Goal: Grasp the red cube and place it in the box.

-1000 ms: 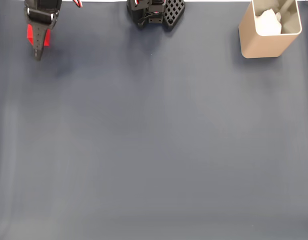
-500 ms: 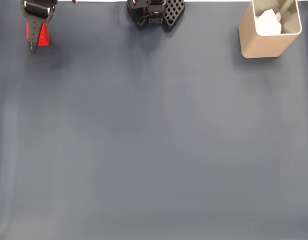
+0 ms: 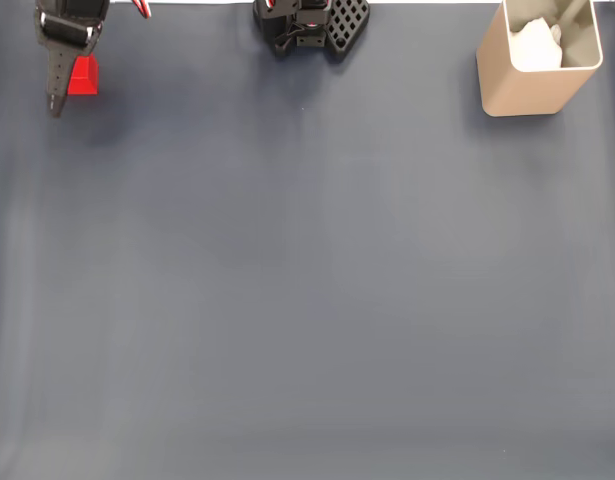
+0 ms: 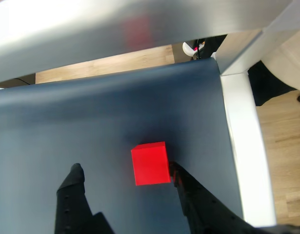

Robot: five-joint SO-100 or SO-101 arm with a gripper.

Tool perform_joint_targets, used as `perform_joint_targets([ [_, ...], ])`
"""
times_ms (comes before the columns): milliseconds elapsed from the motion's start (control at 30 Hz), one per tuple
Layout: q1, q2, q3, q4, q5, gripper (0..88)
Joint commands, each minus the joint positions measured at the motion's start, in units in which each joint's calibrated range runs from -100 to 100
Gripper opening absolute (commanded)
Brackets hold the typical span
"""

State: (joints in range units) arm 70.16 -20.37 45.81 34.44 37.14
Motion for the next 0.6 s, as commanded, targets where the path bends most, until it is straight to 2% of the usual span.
perform_joint_targets([
  [0,-0.34,0.6,-3.06,-1.33,-0.39,42.1],
  [567,1.44,3.28,-4.79,-2.89,-0.15,42.6],
])
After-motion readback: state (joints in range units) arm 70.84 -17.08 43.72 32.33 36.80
